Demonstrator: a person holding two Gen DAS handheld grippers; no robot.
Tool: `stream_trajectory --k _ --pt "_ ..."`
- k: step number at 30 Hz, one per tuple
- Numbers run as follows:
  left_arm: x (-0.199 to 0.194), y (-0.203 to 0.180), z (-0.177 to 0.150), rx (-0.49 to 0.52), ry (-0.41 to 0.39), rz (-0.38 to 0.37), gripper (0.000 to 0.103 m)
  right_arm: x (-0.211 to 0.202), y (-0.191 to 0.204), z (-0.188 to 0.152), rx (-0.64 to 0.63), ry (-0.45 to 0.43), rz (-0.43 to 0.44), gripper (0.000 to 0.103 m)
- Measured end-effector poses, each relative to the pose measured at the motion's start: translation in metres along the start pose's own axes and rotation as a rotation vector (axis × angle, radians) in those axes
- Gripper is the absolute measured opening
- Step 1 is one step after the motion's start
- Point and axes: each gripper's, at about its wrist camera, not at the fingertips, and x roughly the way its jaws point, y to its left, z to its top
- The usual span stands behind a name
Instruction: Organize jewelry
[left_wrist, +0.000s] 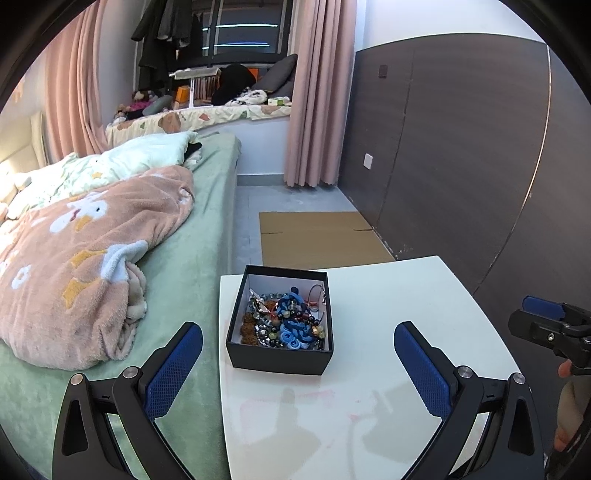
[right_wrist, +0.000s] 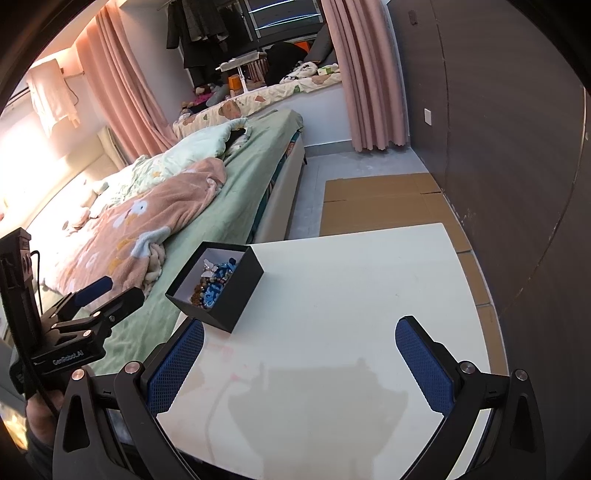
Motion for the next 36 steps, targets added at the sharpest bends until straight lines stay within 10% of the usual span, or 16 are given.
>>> stream_trajectory --k 36 --pt "-0.015 0.006 0.002 0.016 -0.034 0.019 0.103 0.007 0.006 0.000 0.012 -0.006 -0.013 0.103"
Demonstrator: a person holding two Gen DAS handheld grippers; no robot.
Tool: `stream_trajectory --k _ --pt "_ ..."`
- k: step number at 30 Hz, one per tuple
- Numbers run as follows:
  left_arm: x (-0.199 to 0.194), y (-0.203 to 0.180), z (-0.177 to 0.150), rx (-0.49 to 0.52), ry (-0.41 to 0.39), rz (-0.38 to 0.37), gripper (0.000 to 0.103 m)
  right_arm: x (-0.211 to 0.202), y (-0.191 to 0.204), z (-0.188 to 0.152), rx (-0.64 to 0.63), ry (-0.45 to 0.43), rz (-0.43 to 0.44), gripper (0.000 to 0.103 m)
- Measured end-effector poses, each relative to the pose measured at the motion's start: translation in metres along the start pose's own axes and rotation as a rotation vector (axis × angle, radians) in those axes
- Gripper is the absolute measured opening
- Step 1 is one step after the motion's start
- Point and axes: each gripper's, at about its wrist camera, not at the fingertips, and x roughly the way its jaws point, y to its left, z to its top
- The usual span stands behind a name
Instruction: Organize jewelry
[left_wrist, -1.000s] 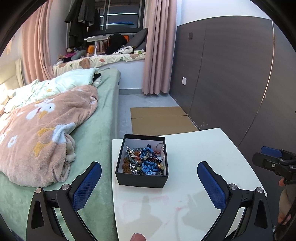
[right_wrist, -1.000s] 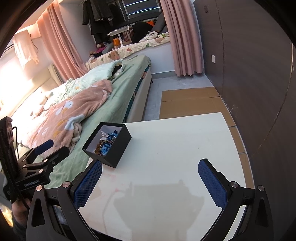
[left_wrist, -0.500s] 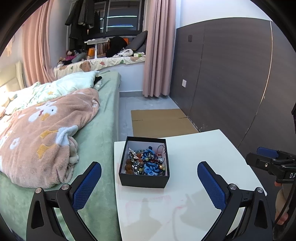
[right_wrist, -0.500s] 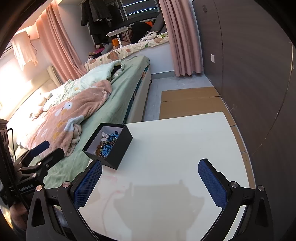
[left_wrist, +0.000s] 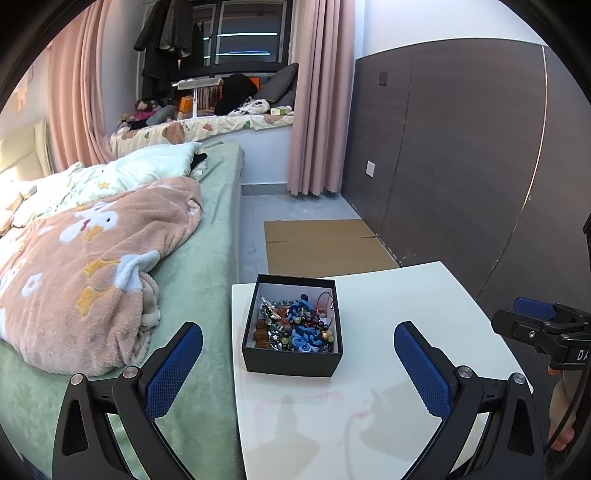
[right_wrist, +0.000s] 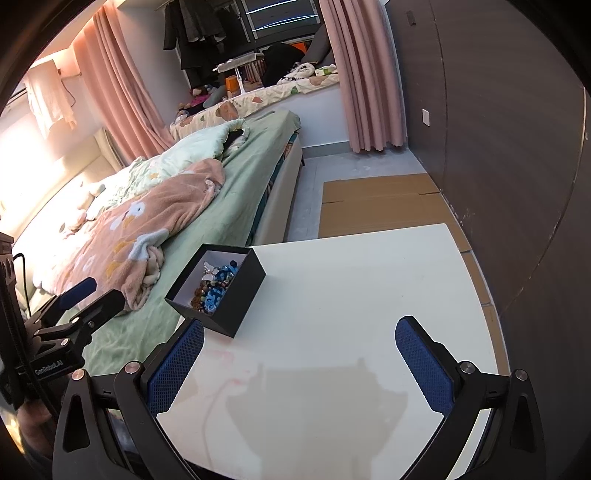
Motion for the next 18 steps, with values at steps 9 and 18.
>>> stream_trajectory --k 9,18 --pt "-0.0046 -0.0018 0.0008 0.007 -0.018 0.004 0.103 0.0000 0.0002 0.0000 0.000 0.000 -0.001 0.103" --pt "-0.0083 -0.0024 0.0030 0.004 -0.035 0.003 0.103 -0.0025 -0.0026 0.0002 0.000 -0.030 -0.013 0.103"
